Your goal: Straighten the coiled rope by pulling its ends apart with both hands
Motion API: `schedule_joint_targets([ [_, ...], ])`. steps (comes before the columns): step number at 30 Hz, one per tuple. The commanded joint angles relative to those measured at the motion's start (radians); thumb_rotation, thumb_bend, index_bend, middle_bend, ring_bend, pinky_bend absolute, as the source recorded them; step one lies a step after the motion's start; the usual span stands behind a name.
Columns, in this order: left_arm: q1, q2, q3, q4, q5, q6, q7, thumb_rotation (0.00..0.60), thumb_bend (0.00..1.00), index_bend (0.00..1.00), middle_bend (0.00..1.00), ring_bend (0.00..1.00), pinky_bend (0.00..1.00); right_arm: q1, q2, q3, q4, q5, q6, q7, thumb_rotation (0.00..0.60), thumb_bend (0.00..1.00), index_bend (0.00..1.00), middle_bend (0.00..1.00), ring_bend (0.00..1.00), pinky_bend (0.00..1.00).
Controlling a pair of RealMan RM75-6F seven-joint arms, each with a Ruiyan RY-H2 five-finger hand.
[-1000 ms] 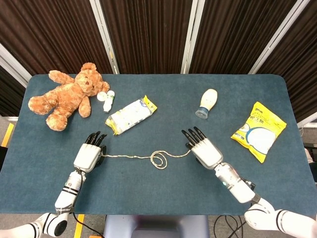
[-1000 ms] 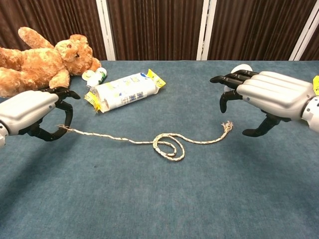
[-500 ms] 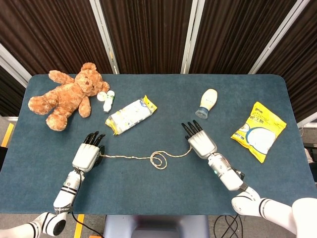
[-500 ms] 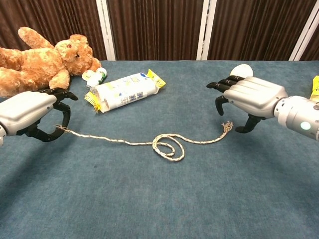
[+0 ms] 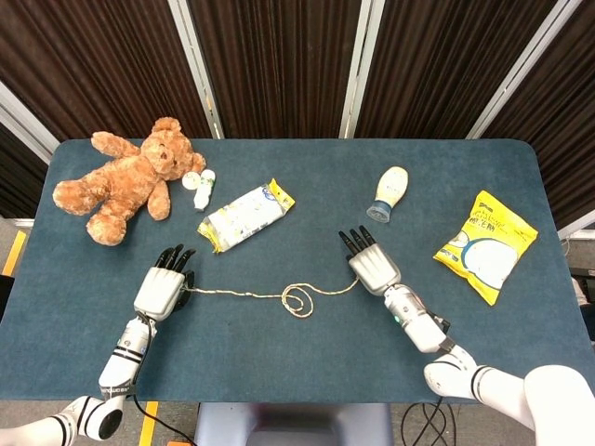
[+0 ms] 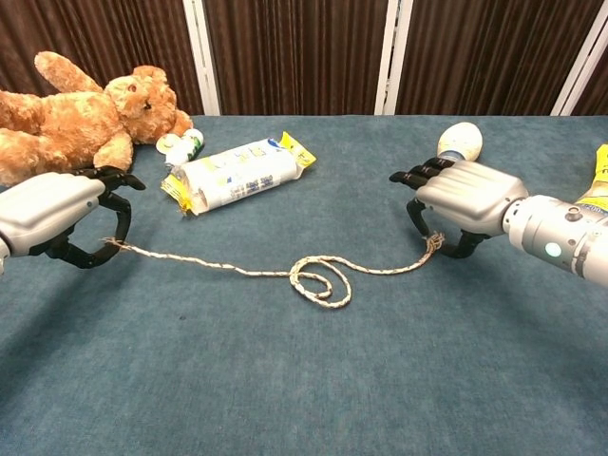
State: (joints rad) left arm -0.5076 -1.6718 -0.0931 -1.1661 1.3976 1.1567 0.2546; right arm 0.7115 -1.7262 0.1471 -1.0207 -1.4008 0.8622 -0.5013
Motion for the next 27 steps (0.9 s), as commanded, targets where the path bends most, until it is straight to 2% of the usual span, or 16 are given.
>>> schedule_joint_targets([
  [1,-0.001,0.0,0.0,0.0,-0.002,-0.002,0.001,0.6,0.47,0.64,0.12,0.0,0.13,0.005,-0.006,-0.003,0.009,0.008,-0.002,-0.001,0.6,0.39,0.61,0.0,0.0,0.0],
  [8,-0.002,0.001,-0.003,0.004,-0.007,-0.005,-0.002,0.6,0.47,0.64,0.12,0.0,0.13,0.011,-0.015,-0.011,0.027,0.024,0.001,-0.007,0.6,0.4,0.68,0.0,0.0,0.0],
  [15,-0.003,0.005,-0.002,0.003,-0.01,-0.007,-0.001,0.6,0.48,0.64,0.12,0.0,0.14,0.013,-0.02,-0.021,0.034,0.035,0.003,-0.017,0.6,0.51,0.78,0.07,0.0,0.0],
  [22,0.0,0.013,-0.002,-0.002,-0.011,-0.003,-0.001,0.6,0.49,0.64,0.11,0.0,0.14,0.015,-0.013,-0.026,0.025,0.043,0.008,-0.015,0.6,0.62,0.82,0.1,0.0,0.0],
  [27,0.0,0.018,-0.001,-0.011,-0.008,0.0,-0.002,0.6,0.48,0.64,0.11,0.0,0.14,0.015,-0.004,-0.028,0.008,0.048,0.015,-0.02,0.6,0.65,0.82,0.1,0.0,0.0],
])
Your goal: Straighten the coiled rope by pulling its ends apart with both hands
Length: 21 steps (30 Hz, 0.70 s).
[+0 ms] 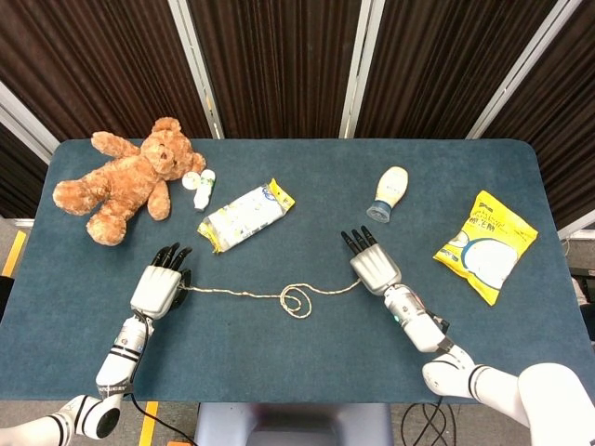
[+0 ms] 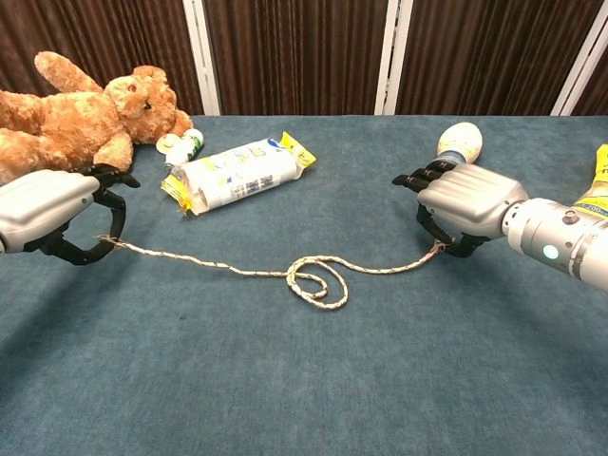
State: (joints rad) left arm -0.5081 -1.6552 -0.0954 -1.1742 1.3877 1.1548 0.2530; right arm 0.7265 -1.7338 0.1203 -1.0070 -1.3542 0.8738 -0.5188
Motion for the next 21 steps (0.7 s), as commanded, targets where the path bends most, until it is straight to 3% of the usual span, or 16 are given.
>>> schedule_joint_targets([
  [1,0.001,0.003,0.001,-0.004,0.003,0.004,0.0,0.6,0.48,0.64,0.11,0.0,0.14,0.0,0.006,-0.001,-0.01,0.002,0.005,-0.002,0.6,0.66,0.82,0.1,0.0,0.0],
  [7,0.007,0.023,-0.001,-0.021,0.008,0.023,0.0,0.6,0.48,0.64,0.11,0.0,0.14,-0.006,0.043,0.009,-0.051,0.009,0.032,0.006,0.6,0.67,0.83,0.11,0.0,0.0],
  [21,0.055,0.135,-0.013,-0.021,-0.02,0.06,-0.053,0.6,0.49,0.64,0.12,0.0,0.14,-0.086,0.235,0.02,-0.091,0.053,0.096,0.113,0.6,0.67,0.83,0.11,0.0,0.0],
])
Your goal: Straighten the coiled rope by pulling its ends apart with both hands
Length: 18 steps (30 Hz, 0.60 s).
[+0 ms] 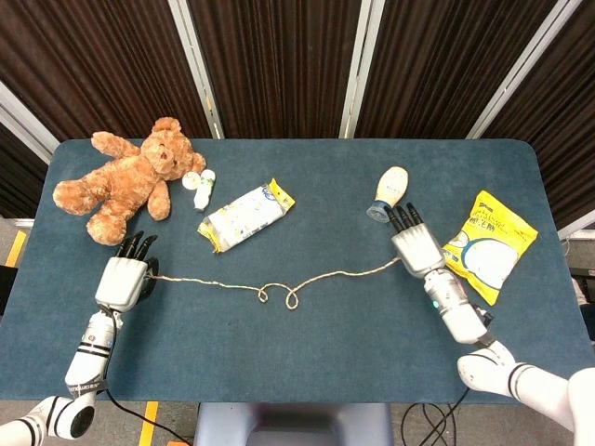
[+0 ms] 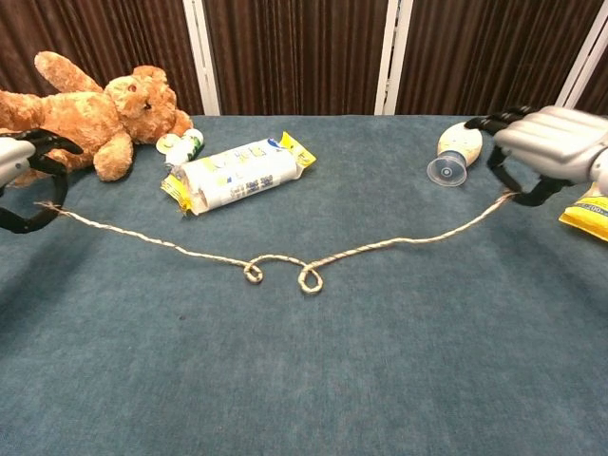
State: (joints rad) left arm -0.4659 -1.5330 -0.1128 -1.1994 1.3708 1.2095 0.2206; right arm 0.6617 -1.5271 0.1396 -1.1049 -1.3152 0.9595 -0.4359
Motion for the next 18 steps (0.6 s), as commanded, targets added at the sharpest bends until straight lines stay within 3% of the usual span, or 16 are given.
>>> schedule_joint_targets([
  [1,0.017,0.017,0.007,0.008,-0.002,0.006,-0.028,0.6,0.49,0.64,0.12,0.0,0.14,-0.027,0.035,0.0,0.015,0.018,0.011,0.04,0.6,0.67,0.83,0.11,0.0,0.0],
  [18,0.055,0.015,0.041,0.119,0.01,-0.013,-0.147,0.6,0.49,0.64,0.12,0.0,0.14,-0.101,0.04,-0.036,0.228,0.036,-0.018,0.204,0.6,0.67,0.83,0.12,0.0,0.0],
])
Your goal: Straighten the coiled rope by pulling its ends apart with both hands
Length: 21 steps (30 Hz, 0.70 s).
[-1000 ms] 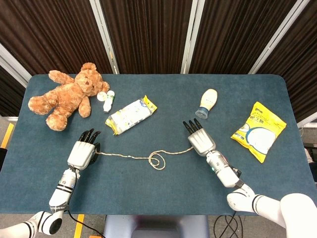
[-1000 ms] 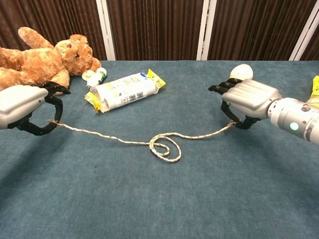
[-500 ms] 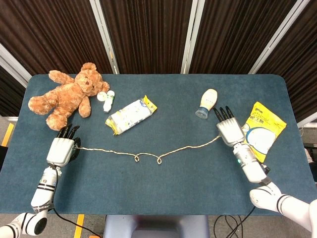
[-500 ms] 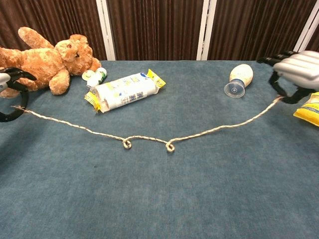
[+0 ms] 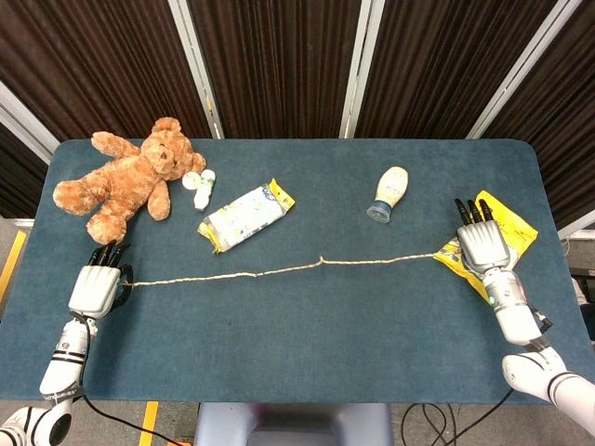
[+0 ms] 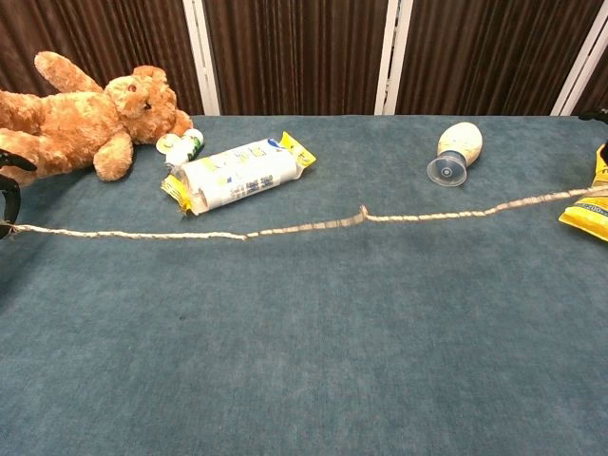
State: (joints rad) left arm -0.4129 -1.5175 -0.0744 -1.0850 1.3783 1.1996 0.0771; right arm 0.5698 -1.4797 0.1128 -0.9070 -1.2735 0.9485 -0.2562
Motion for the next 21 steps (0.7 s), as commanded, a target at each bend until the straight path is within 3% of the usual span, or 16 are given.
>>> schedule_joint_targets([
  [1,0.002,-0.001,0.002,0.007,0.002,-0.004,-0.004,0.6,0.49,0.64,0.12,0.0,0.14,-0.01,-0.01,-0.011,0.042,-0.008,-0.009,0.029,0.6,0.67,0.83,0.12,0.0,0.0],
  [21,-0.01,-0.055,0.002,0.124,-0.014,-0.082,-0.045,0.6,0.48,0.6,0.12,0.0,0.14,-0.03,-0.087,-0.041,0.218,-0.053,-0.042,0.092,0.6,0.67,0.83,0.12,0.0,0.0],
])
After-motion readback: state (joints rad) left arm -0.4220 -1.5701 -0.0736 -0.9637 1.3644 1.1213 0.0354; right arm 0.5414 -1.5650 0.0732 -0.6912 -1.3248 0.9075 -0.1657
